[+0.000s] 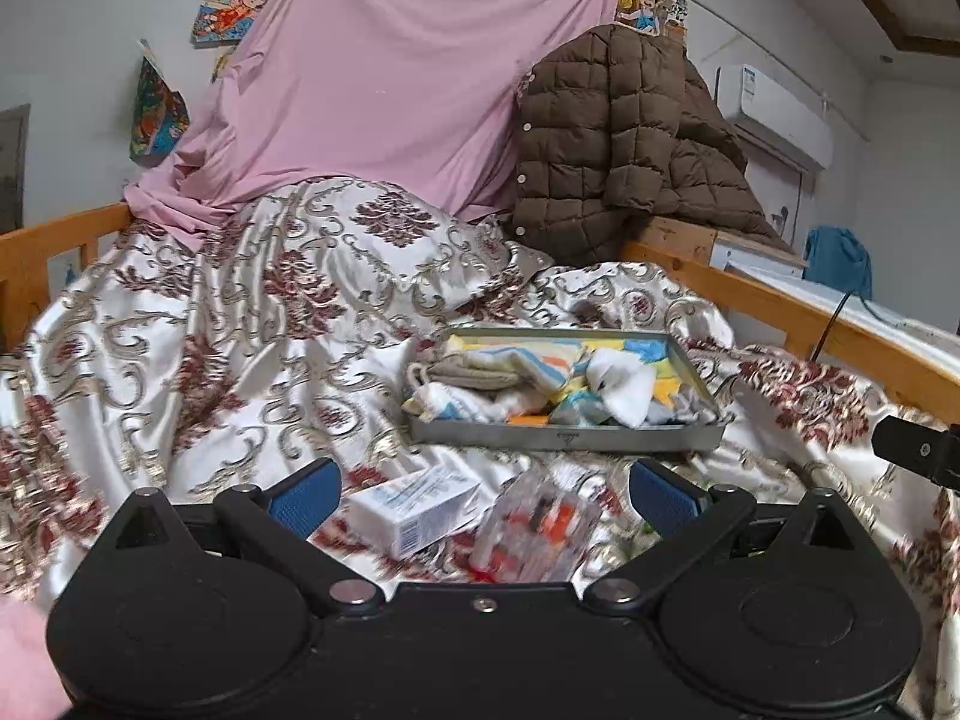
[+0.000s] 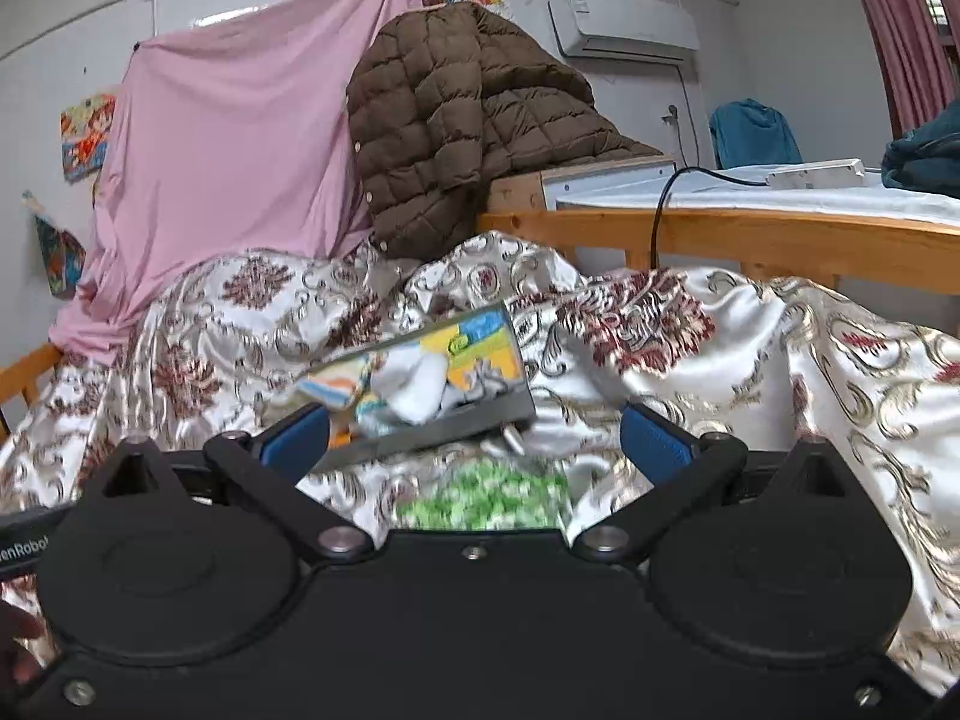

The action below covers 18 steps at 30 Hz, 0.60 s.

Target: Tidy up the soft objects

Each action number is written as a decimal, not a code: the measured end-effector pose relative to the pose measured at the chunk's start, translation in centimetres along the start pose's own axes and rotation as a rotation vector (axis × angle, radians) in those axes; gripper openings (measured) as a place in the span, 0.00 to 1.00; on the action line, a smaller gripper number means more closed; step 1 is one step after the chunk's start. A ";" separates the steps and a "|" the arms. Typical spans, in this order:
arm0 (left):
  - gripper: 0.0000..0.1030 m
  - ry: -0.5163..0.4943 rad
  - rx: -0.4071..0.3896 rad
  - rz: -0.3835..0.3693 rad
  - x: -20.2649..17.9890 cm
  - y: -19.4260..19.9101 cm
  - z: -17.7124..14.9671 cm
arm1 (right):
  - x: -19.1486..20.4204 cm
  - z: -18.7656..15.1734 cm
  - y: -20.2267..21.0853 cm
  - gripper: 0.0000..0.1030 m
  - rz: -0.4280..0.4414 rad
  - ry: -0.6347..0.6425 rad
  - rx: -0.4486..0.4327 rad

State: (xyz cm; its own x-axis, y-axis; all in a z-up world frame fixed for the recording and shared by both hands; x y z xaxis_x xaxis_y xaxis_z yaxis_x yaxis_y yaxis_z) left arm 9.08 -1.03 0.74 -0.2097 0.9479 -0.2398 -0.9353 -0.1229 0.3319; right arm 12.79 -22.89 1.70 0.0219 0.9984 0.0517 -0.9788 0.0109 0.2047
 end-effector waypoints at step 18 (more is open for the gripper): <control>0.99 -0.058 0.054 0.052 1.1 1.5 -2.8 | 4.4 -4.8 2.4 0.99 -0.011 0.080 0.149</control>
State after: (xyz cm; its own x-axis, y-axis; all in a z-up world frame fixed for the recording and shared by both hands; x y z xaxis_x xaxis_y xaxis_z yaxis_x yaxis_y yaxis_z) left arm 6.60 -1.01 -1.57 -0.2394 0.9562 -0.1685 -0.9063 -0.1579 0.3919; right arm 9.56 -18.25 -2.31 0.0099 0.9995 -0.0285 -0.9373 0.0192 0.3479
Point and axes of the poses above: each gripper's, at about its wrist camera, not at the fingertips, and y roughly against the way its jaws point, x to its left, z to its top, the point moved 3 cm from there along -y, roughly the way its jaws point, and after that the axes turned 8 degrees about y, right-handed, at the moved point
